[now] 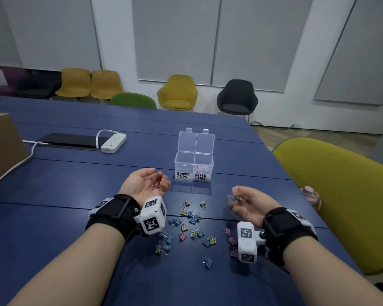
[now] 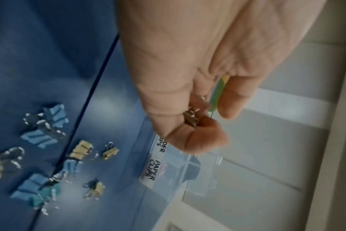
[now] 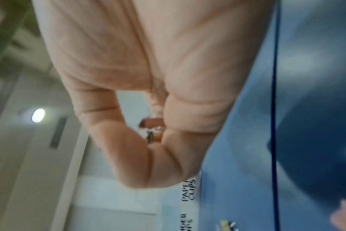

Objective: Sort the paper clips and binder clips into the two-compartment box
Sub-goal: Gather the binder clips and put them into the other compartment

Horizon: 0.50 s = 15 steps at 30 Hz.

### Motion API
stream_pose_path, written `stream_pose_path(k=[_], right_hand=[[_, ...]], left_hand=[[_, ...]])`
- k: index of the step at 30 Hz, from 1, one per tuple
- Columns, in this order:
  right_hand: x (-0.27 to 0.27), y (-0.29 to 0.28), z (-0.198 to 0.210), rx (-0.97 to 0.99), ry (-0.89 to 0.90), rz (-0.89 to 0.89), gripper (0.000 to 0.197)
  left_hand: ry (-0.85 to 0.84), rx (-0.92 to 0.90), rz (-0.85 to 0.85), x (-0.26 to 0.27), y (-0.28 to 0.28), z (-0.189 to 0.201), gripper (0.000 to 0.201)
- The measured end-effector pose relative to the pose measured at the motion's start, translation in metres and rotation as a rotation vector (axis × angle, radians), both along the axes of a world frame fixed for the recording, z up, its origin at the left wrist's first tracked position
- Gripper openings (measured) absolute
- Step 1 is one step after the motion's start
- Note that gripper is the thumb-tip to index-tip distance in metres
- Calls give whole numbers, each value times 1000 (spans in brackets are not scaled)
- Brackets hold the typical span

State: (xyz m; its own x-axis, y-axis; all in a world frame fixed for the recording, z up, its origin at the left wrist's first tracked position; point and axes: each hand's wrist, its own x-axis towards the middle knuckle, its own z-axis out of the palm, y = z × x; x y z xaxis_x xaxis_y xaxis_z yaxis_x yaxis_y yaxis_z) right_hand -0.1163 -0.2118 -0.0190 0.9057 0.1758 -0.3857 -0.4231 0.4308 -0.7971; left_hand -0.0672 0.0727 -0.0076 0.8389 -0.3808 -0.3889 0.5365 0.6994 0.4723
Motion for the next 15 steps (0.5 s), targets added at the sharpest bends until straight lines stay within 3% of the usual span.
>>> stream_pose_path(k=[2,5,7,9,12,15], right_hand=[[-5,-5,-1,252,13,-3,46],[-12,0,-3,315,45,21,52],[-13,8,-3,138,64,49,34],[-15,12,1,-194,13,125,18],[-18,11,10,-541,-56,226,25],[-20,4,17,-696,-58,239,34]], left_hand=[[29,125,-54,-1,-8,2,30],[-12,339,-105,-2,-14,3,40],[-122,610,-93,-4,-8,2,41],[-262,969,-131,-6,5,-2,40],[-439,1420,-336,-13,28,-8,37],[-558,1621,-544,-28,40,-7,32]])
